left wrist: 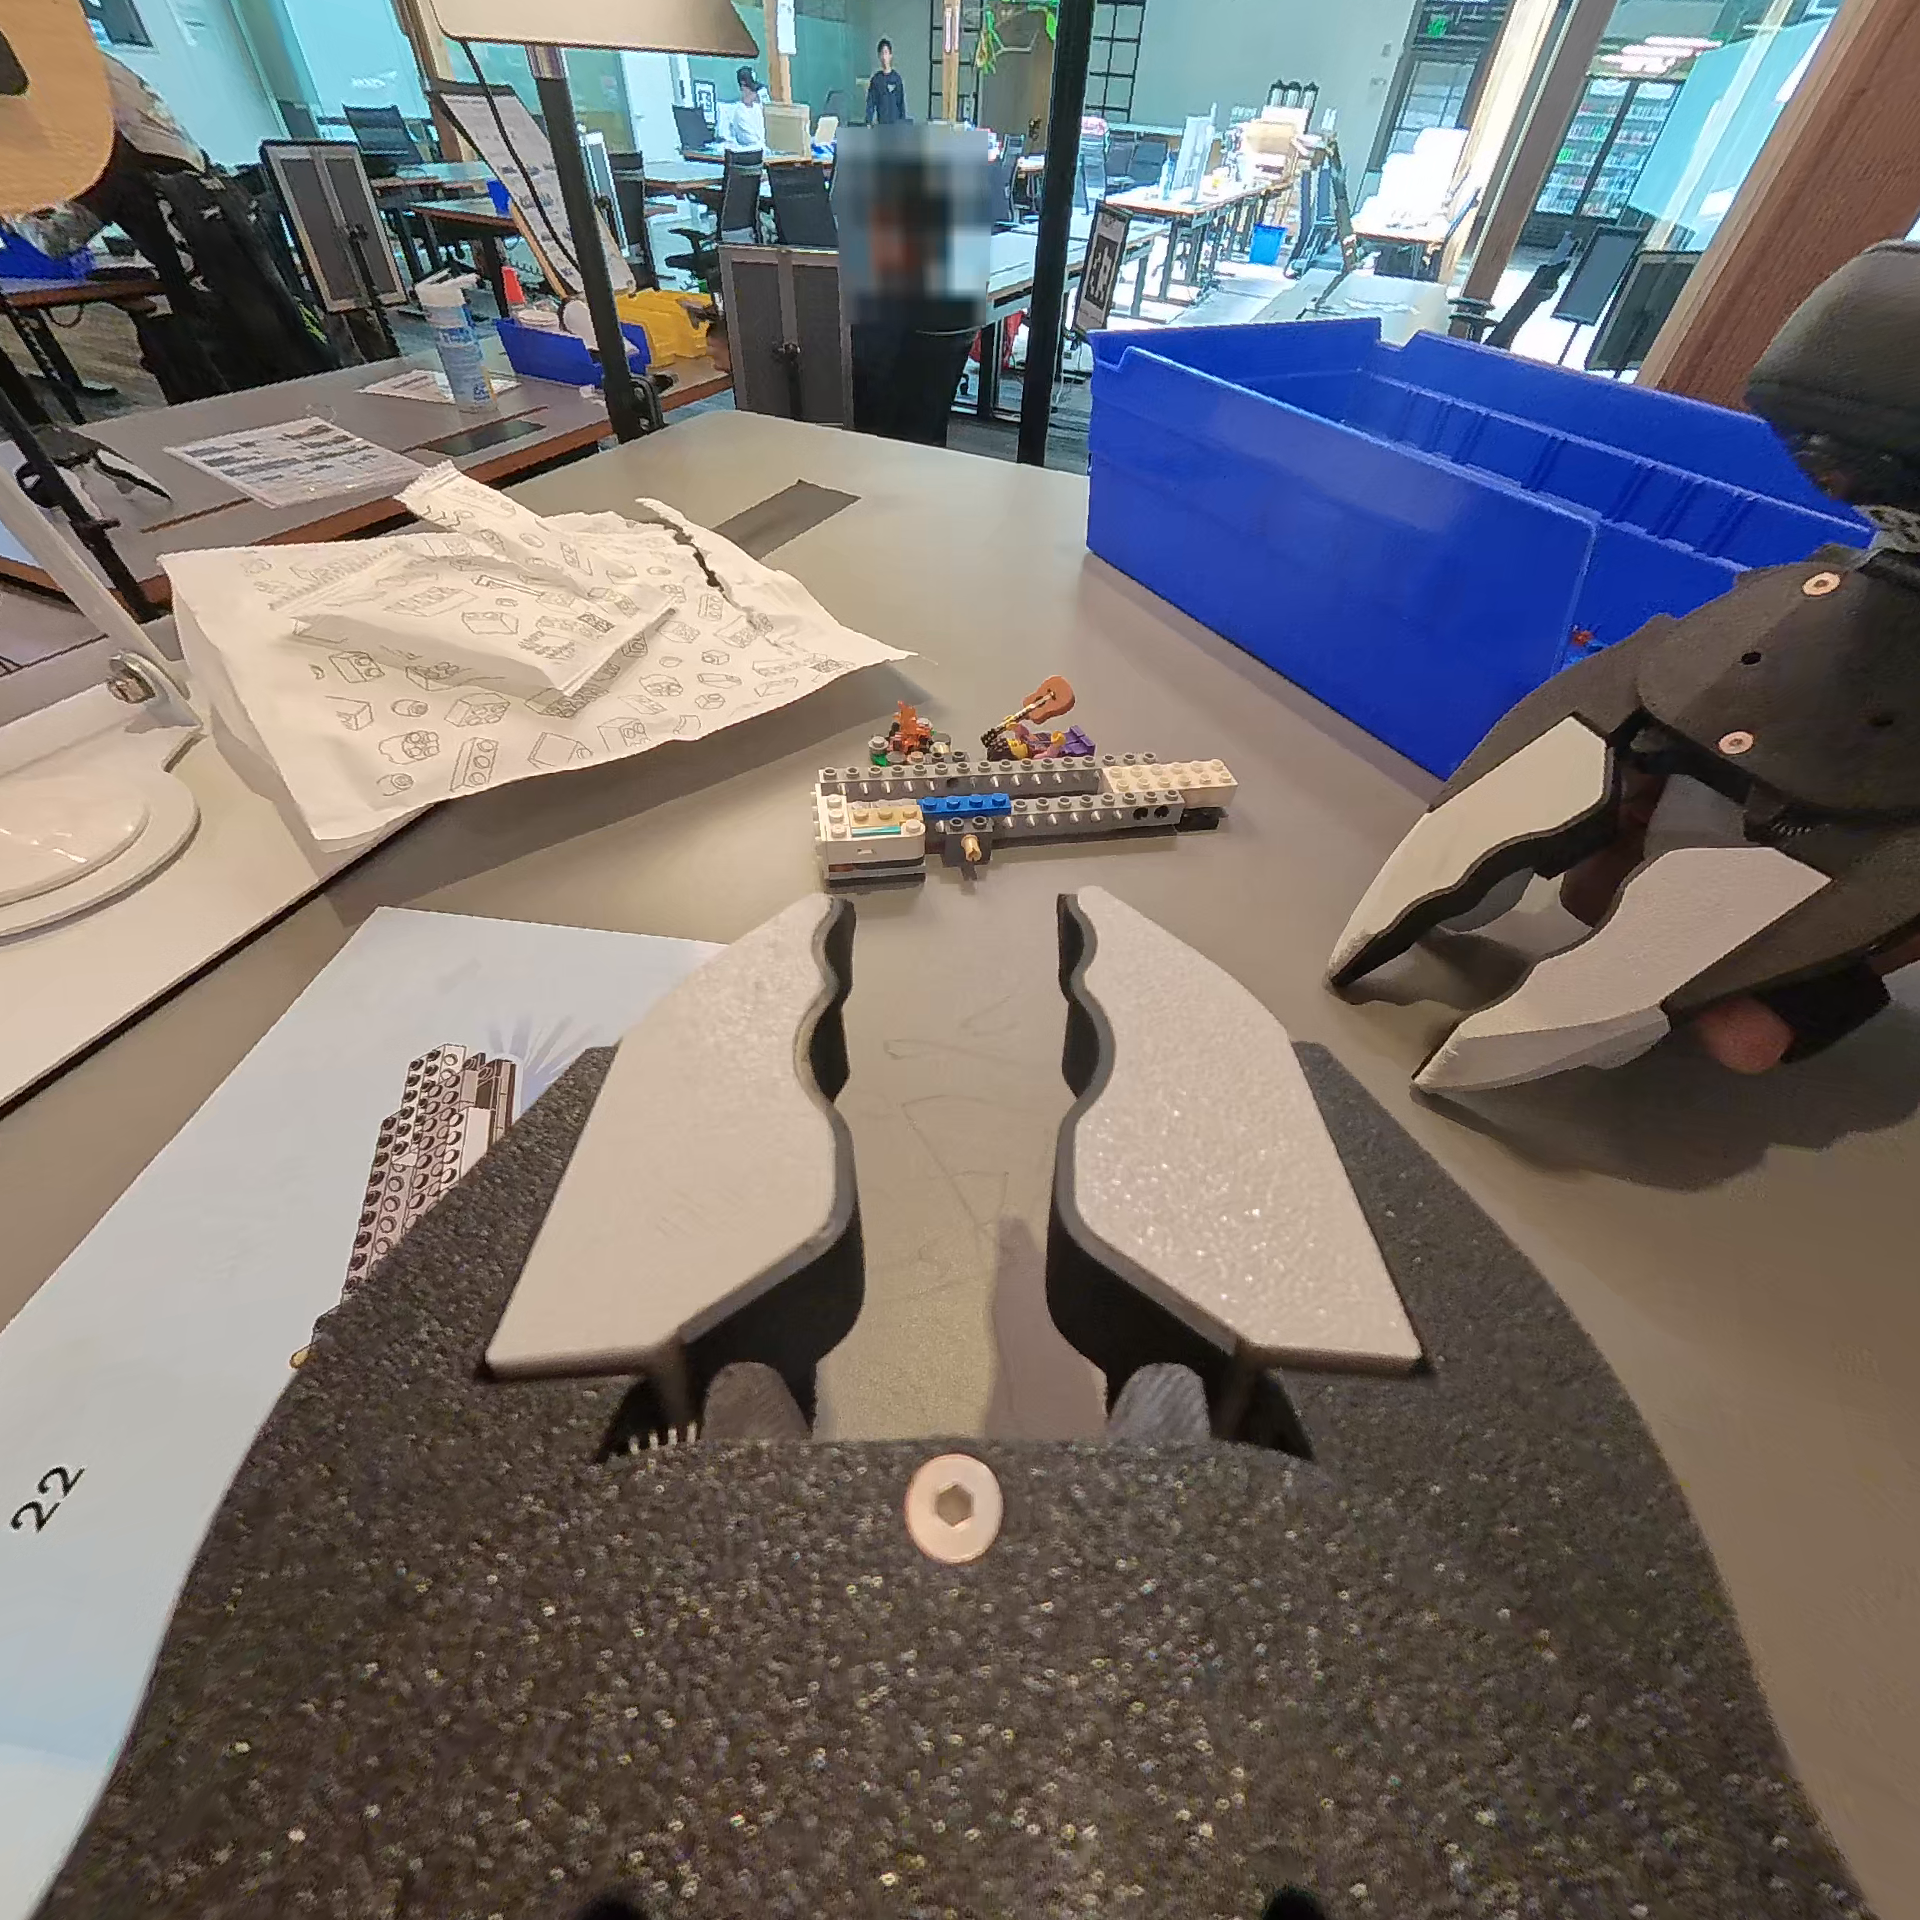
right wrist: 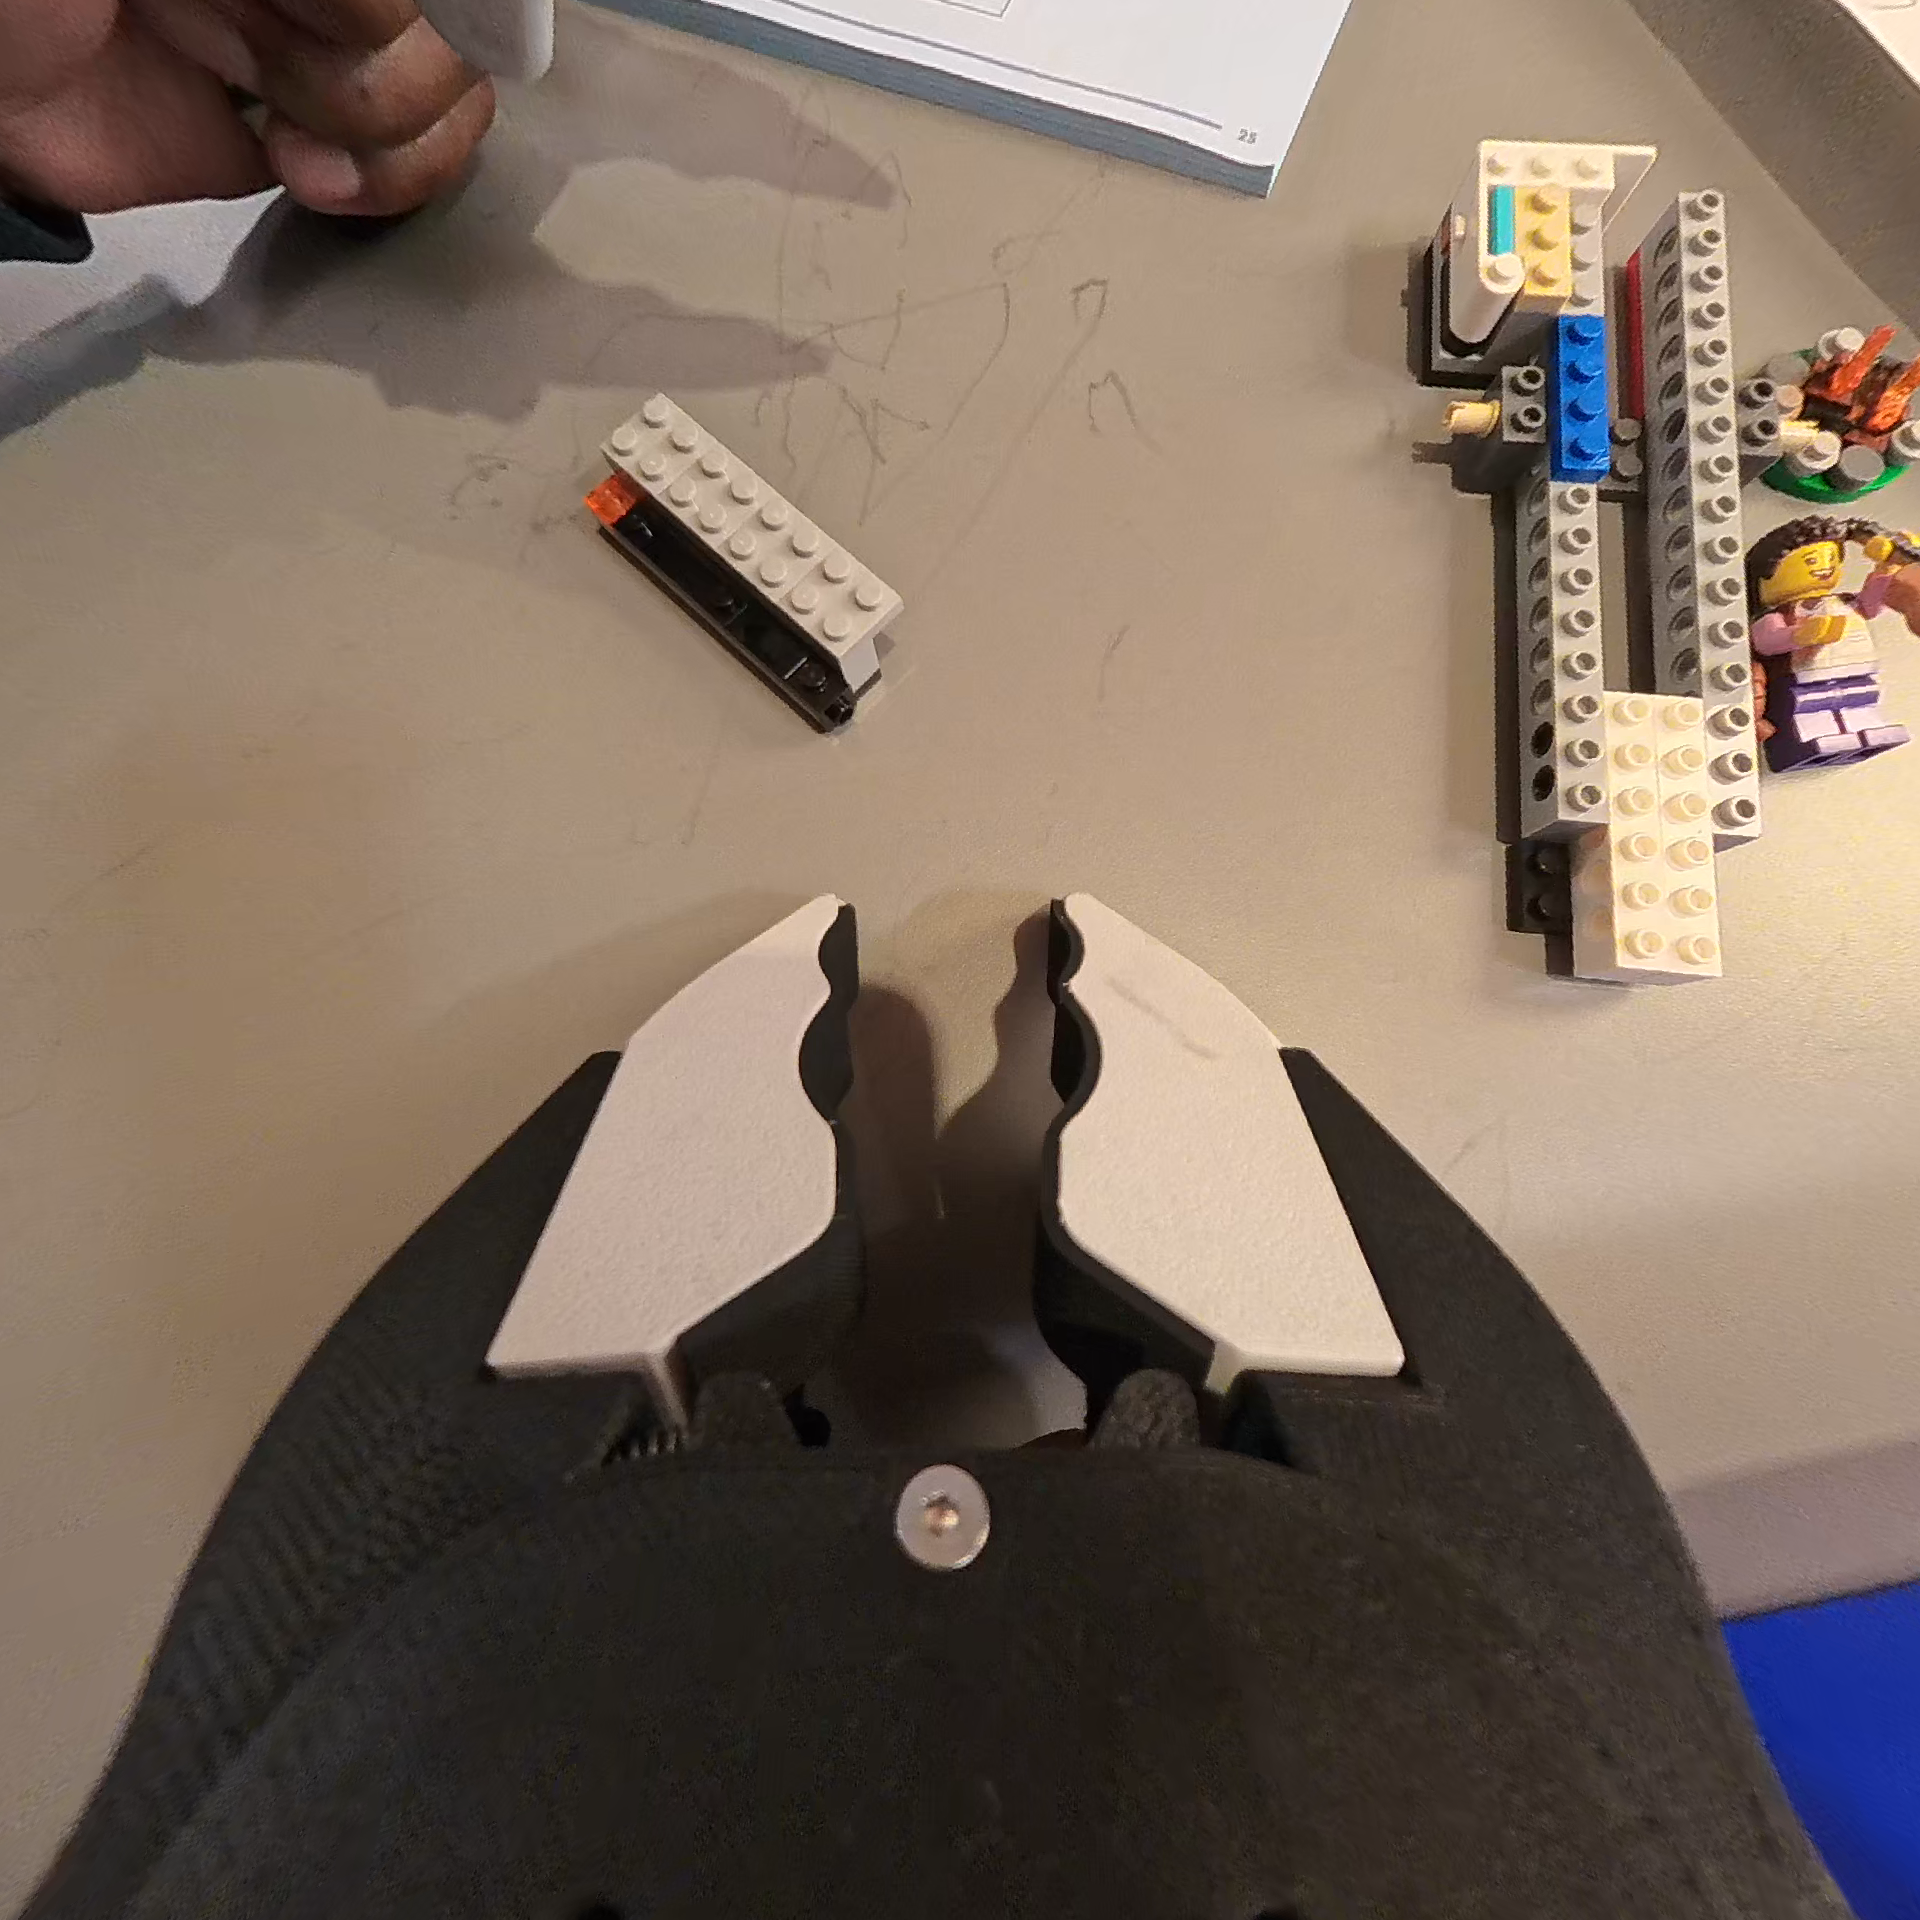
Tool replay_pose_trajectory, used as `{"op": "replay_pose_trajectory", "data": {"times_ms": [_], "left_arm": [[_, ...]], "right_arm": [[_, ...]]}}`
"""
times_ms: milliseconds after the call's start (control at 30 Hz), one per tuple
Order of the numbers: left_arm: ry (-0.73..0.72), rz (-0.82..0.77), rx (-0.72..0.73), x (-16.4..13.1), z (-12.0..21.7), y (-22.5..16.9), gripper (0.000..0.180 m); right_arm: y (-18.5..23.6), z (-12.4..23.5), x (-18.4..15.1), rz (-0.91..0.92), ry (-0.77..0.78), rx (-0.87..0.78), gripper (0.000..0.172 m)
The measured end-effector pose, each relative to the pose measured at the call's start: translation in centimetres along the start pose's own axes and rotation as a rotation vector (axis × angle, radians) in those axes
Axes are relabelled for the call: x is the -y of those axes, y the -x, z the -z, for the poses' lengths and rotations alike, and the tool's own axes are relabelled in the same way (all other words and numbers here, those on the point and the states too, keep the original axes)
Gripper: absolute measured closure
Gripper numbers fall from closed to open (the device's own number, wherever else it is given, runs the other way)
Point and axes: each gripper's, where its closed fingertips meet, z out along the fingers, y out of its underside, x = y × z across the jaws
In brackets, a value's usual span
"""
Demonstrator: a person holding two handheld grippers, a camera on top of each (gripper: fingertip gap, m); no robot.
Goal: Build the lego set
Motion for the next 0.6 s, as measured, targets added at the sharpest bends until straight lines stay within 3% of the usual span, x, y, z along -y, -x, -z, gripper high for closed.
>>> {"op": "replay_pose_trajectory", "data": {"times_ms": [600], "left_arm": [[0.001, 0.016, -0.005, -0.04, -0.06, 0.09, 0.142]], "right_arm": [[0.11, -0.20, -0.01, -0.004, -0.002, 0.003, 0.137]]}}
